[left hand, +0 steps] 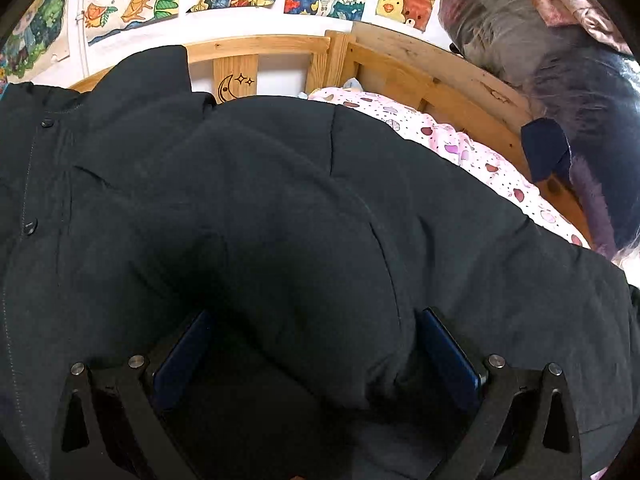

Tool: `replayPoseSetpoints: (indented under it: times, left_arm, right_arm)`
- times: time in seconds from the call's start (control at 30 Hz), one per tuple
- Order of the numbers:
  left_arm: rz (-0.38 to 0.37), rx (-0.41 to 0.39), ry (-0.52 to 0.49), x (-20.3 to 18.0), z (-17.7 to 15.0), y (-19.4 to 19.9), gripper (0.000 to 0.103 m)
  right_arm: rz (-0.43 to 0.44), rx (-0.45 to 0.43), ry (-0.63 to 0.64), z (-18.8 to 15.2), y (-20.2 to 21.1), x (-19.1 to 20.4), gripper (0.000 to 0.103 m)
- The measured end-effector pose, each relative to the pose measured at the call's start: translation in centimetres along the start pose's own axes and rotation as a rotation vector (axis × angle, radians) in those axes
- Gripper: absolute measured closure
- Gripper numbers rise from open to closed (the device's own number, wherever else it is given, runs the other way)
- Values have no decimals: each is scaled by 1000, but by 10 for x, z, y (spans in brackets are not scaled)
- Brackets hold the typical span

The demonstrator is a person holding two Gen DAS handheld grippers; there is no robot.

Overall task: Fold large clothes
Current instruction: 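Grasp the jacket sleeve cuff with the right tool and lift it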

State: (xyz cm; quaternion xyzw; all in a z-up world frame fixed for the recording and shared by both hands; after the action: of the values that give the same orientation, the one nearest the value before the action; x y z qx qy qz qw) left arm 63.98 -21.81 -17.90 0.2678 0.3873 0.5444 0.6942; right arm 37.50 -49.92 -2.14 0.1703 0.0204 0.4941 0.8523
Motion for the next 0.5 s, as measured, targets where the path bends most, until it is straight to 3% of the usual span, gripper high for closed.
replayPoseSetpoints:
  times: [0.17, 0.3, 0.4, 0.5]
  left_arm:
    - [-17, -17, 44, 12, 7, 33, 0]
    - [-107, -31, 129, 33, 9, 82, 0]
    - [-197, -14, 193, 46, 0, 117, 0]
    - [-281, -4, 230, 53, -9, 141, 0]
  right_arm:
    - [102, -53, 109, 46, -2, 40, 91]
    - [208, -70, 196, 66, -6, 87, 91]
    - [269, -65, 281, 62, -5, 123, 91]
    - [349, -6, 361, 43, -5, 157, 91]
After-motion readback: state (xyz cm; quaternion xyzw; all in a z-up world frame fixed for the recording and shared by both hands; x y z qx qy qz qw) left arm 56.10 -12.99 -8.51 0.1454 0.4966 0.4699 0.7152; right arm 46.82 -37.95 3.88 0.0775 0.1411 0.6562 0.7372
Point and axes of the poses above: each gripper's, at about its wrist camera, not at the fingertips, and y roughly against the way its jaws point, x to its left, z to its top, the point moved 10 cm from there along -y, roughly the way its jaws point, and after that the axes turned 11 degrees about y, right-handed, at the moved point
